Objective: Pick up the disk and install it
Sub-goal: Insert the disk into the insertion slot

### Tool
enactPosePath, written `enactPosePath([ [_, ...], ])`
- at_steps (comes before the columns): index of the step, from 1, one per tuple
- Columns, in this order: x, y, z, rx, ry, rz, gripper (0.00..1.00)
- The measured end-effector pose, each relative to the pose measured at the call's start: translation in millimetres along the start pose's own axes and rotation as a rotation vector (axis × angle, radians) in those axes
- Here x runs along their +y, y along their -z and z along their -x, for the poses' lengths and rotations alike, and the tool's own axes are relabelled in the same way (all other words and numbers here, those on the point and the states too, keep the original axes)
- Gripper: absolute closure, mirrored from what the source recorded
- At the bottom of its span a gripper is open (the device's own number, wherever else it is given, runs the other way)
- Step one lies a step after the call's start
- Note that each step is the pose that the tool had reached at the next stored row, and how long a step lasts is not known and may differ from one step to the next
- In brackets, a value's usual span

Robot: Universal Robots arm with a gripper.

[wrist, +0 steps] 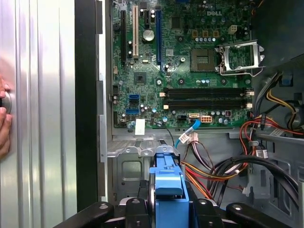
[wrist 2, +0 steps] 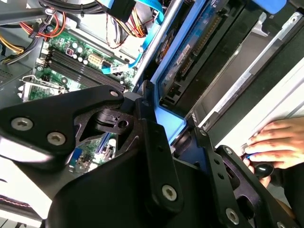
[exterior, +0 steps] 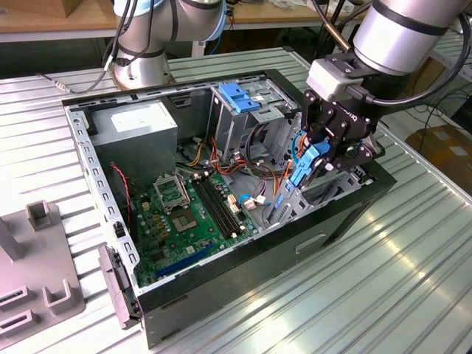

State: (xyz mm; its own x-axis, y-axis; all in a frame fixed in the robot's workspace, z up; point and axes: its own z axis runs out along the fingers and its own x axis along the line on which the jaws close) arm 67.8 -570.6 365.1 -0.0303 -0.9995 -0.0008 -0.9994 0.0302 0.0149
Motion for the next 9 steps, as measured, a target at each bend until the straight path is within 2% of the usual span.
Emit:
enactPosePath([
  [9, -0.1, -1.5, 0.0, -0.0002, 0.000, -0.0002, 0.63],
])
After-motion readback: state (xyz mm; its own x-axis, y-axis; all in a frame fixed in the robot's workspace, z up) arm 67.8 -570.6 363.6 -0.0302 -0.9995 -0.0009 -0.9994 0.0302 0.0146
